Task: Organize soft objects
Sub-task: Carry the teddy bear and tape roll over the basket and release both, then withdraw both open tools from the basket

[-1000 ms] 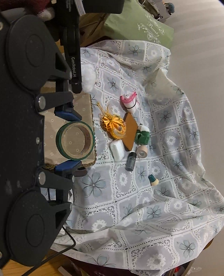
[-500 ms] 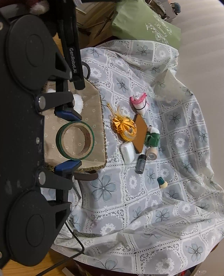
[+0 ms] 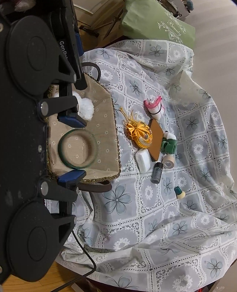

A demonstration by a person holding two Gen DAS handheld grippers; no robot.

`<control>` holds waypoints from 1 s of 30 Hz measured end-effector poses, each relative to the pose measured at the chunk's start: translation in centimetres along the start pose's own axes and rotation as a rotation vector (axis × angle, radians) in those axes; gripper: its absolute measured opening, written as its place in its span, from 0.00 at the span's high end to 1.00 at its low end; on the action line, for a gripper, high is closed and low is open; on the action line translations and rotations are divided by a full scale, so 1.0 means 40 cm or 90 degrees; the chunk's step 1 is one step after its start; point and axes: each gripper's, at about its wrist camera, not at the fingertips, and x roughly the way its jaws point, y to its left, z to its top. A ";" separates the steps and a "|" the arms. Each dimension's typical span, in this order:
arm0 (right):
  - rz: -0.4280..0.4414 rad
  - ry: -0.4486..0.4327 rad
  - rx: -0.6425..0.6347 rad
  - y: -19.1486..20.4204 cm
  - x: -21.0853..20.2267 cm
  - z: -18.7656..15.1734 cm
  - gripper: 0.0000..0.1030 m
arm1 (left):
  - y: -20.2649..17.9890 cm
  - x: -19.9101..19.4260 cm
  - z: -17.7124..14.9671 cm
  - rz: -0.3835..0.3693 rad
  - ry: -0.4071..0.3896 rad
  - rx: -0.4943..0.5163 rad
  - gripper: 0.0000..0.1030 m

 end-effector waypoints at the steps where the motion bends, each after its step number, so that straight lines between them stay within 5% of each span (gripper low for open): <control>1: 0.000 -0.001 0.000 0.000 0.000 0.000 0.49 | -0.001 0.000 -0.001 0.000 0.000 0.001 0.22; 30: -0.023 0.015 0.011 -0.012 0.005 0.001 0.44 | -0.002 0.007 -0.002 0.009 0.012 0.013 0.20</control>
